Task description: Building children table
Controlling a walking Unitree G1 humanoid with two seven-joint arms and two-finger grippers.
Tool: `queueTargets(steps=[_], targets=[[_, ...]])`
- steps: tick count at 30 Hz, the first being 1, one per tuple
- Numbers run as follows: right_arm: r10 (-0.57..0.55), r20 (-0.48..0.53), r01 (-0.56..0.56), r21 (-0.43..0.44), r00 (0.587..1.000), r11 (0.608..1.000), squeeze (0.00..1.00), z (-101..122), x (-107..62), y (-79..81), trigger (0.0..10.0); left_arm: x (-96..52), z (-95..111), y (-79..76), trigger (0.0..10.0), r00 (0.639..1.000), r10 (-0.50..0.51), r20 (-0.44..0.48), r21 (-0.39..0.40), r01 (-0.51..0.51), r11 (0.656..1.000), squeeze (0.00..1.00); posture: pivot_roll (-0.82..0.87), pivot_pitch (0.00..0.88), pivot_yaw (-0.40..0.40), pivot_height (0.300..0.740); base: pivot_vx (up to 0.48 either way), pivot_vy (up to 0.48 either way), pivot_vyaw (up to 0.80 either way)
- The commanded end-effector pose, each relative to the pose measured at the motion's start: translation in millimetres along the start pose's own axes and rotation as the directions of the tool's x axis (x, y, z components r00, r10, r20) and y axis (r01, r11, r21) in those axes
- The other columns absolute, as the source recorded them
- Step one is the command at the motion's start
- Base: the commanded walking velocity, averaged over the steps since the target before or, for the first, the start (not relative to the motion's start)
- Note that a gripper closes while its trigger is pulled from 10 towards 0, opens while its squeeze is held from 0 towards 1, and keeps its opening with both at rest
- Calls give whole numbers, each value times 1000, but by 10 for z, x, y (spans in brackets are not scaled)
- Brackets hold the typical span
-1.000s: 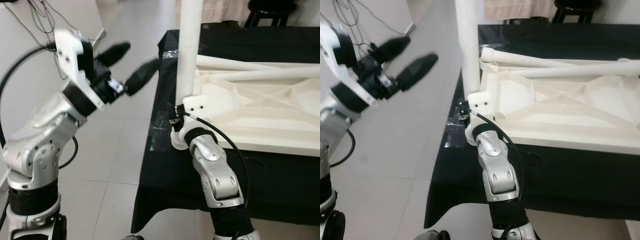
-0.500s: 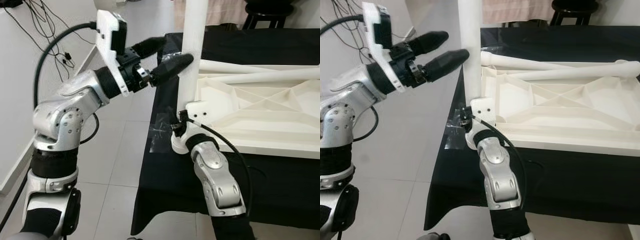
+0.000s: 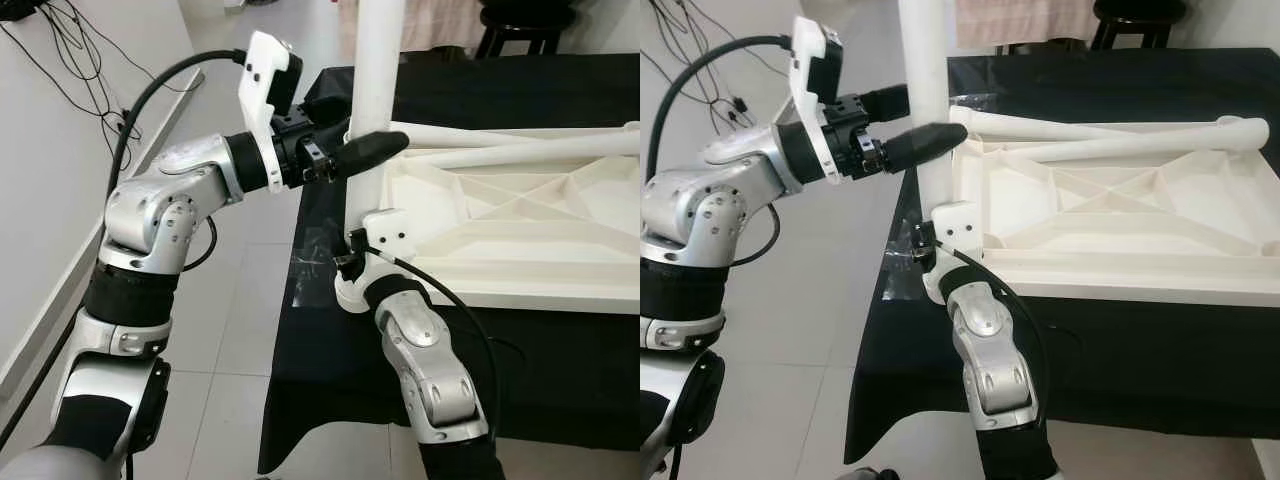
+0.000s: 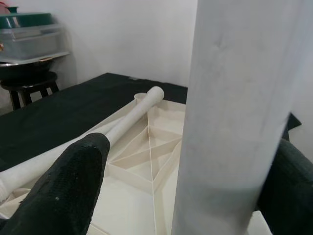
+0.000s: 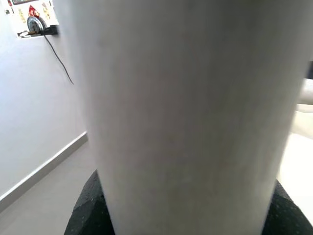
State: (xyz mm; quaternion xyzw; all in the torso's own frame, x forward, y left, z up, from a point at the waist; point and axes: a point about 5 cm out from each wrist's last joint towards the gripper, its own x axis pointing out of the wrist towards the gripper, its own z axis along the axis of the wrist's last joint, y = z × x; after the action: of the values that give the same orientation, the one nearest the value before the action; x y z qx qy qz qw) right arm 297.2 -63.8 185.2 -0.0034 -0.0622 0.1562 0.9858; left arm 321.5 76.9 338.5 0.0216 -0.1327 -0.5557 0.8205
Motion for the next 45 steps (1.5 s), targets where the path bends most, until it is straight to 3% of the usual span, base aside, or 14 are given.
queueTargets(steps=[1, 2, 3, 4, 20, 21, 22, 27, 28, 29, 30, 38, 42, 45], targets=[[123, -64, -108, 191, 990, 976, 0, -179, -45, 361, 10000, 33, 14, 0, 10000, 1000, -1, -9, 26, 1, 1000, 0, 40, 138, 126, 740, 0, 0, 0], [128, -64, -114, 188, 990, 976, 0, -180, -46, 369, 10000, 55, 1, 9, 10000, 1000, 7, -21, 36, -6, 999, 0, 38, 139, 127, 740, 0, 0, 0], [130, -64, -116, 187, 989, 975, 0, -181, -48, 372, 10000, 60, -2, 9, 5882, 1000, 7, -23, 36, -6, 999, 0, 38, 138, 126, 740, 0, 0, 0], [132, -64, -118, 185, 989, 976, 0, -182, -48, 375, 10000, 69, -5, 2, 0, 1000, 2, -21, 31, -1, 1000, 0, 38, 137, 125, 740, 0, 0, 0], [159, -64, -146, 166, 985, 975, 0, -176, -8, 351, 10000, 127, -121, -98, 0, 1000, -14, 15, 0, 14, 1000, 0, 35, 131, 107, 740, 0, 0, 0], [200, -47, -191, 156, 979, 969, 1000, -146, 13, 349, 10000, 134, -128, -124, 0, 1000, -17, 21, -4, 17, 1000, 0, 36, 130, 104, 740, 0, 0, 0], [266, -14, -261, 143, 964, 955, 1000, -78, 62, 321, 10000, 135, -128, -158, 0, 999, -18, 27, -8, 18, 1000, 0, 37, 129, 97, 740, 0, 0, 0], [335, 28, -336, 128, 942, 933, 1000, 29, 146, 229, 10000, 110, -105, -184, 0, 999, -17, 35, -6, 17, 1000, 0, 37, 128, 93, 740, 0, 0, 0], [419, 45, -421, 102, 907, 901, 871, 96, 186, 166, 10000, 95, -83, -203, 0, 999, -16, 40, -3, 16, 1000, 0, 38, 130, 89, 740, 0, 0, 0], [419, 45, -421, 102, 907, 901, 871, 96, 186, 166, 10000, 95, -83, -203, 0, 999, -16, 40, -3, 16, 1000, 0, 38, 130, 89, 740, 0, 0, 0], [557, 47, -559, 47, 829, 828, 0, 205, 235, 39, 10000, 73, -49, -238, 0, 999, -16, 49, 2, 16, 1000, 0, 38, 130, 85, 740, 0, 0, 0], [730, -35, -730, -76, 683, 679, 0, 337, 405, -275, 10000, 80, 13, -289, 0, 998, -15, 69, 7, 14, 1000, 0, 39, 139, 81, 740, 0, 0, 0], [740, -53, -741, -95, 670, 664, 0, 343, 435, -297, 10000, 82, 18, -293, 0, 997, -12, 72, 7, 12, 1000, 0, 39, 140, 80, 740, 0, 0, 0], [774, -89, -779, -104, 626, 618, 0, 365, 520, -320, 10000, 86, 22, -295, 0, 997, 1, 77, 3, -1, 1000, 0, 40, 147, 73, 740, 0, 0, 0]])
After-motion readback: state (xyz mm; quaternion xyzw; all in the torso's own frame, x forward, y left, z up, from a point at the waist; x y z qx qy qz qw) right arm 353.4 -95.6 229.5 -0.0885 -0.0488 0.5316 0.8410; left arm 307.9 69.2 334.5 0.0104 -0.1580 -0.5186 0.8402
